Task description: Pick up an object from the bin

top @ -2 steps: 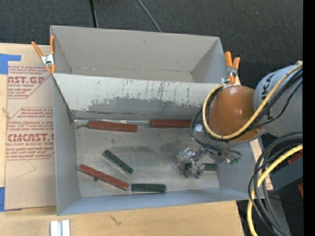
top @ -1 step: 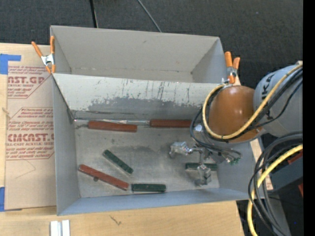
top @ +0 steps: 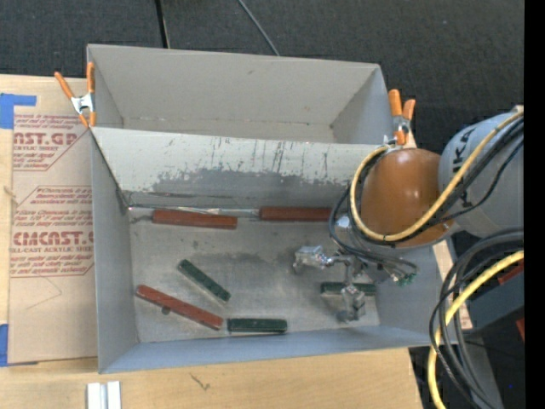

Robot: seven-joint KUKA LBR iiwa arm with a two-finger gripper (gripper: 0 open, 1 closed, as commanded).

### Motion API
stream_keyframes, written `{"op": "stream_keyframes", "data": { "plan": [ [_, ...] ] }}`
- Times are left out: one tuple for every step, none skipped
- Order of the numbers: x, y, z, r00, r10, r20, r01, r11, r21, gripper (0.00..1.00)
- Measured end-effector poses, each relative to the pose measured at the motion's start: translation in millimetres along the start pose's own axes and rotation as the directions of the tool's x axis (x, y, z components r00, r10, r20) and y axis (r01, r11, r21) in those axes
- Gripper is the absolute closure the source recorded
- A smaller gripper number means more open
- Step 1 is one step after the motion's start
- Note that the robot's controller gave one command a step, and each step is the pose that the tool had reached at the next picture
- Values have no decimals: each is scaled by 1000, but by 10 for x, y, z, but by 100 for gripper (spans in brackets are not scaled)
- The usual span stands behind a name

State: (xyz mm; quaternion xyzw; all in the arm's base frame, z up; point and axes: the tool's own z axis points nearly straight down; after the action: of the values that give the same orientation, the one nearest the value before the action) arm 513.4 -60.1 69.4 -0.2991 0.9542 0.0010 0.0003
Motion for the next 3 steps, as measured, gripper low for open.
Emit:
{"op": "stream_keyframes", "data": {
  "plan": [
    [531, -664, -9, 935, -355, 11, 355, 935, -6, 100],
    [530, -665, -9, 935, -355, 11, 355, 935, -6, 100],
    [514, -502, -1094, 928, -372, 0, 372, 928, -1, 100]
  ]
}}
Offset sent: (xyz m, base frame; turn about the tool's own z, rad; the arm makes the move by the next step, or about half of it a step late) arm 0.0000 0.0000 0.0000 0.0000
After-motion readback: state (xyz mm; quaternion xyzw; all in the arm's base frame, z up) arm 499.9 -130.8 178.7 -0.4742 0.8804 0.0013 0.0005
